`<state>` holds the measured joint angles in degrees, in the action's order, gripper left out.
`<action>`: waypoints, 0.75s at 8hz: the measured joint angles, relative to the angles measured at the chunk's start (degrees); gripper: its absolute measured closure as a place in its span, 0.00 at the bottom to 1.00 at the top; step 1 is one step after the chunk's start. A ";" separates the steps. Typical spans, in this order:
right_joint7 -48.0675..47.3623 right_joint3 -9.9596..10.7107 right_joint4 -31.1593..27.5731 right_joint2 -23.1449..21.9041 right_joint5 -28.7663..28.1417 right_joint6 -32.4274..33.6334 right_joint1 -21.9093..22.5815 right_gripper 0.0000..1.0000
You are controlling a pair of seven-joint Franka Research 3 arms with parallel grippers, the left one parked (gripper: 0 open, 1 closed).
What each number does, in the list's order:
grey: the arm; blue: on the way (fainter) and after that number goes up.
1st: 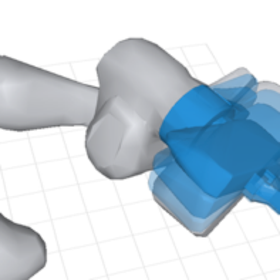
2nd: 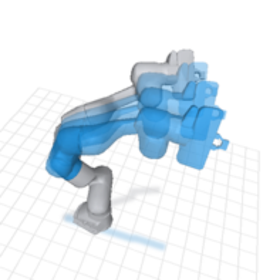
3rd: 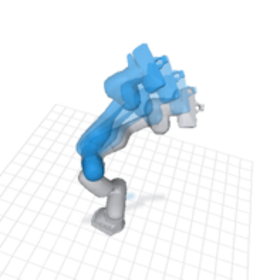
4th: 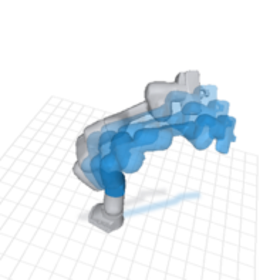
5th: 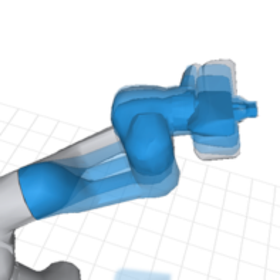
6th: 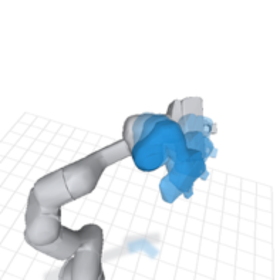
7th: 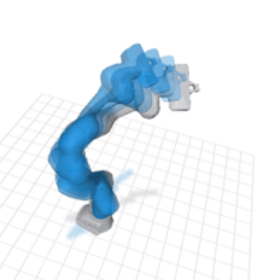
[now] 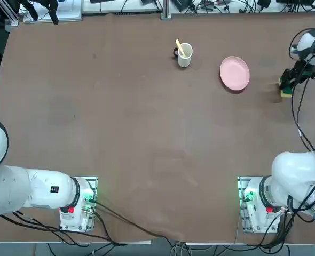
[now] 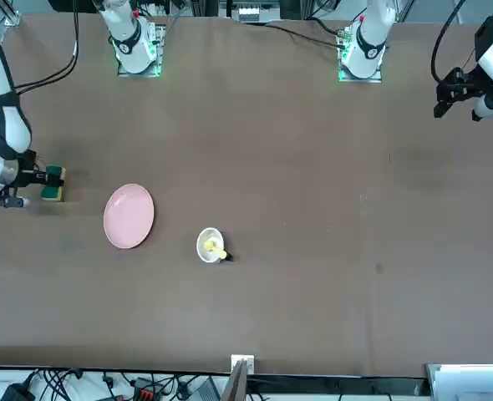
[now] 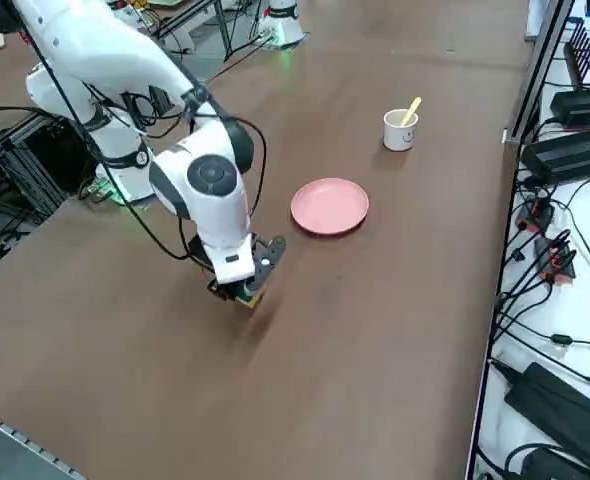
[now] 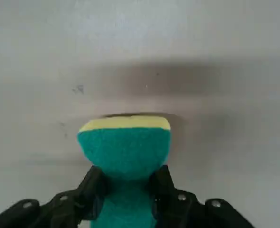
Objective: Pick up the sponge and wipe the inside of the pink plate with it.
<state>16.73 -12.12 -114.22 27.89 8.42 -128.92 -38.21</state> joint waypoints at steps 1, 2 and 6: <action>0.01 -0.08 -0.08 0.72 0.03 -0.52 0.00 0.41; 0.01 -0.17 -0.08 0.86 0.03 -0.60 0.01 0.34; 0.07 -1.37 1.02 -0.81 0.12 0.44 0.33 0.00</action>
<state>16.79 -13.49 -113.20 27.07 8.54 -128.48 -37.88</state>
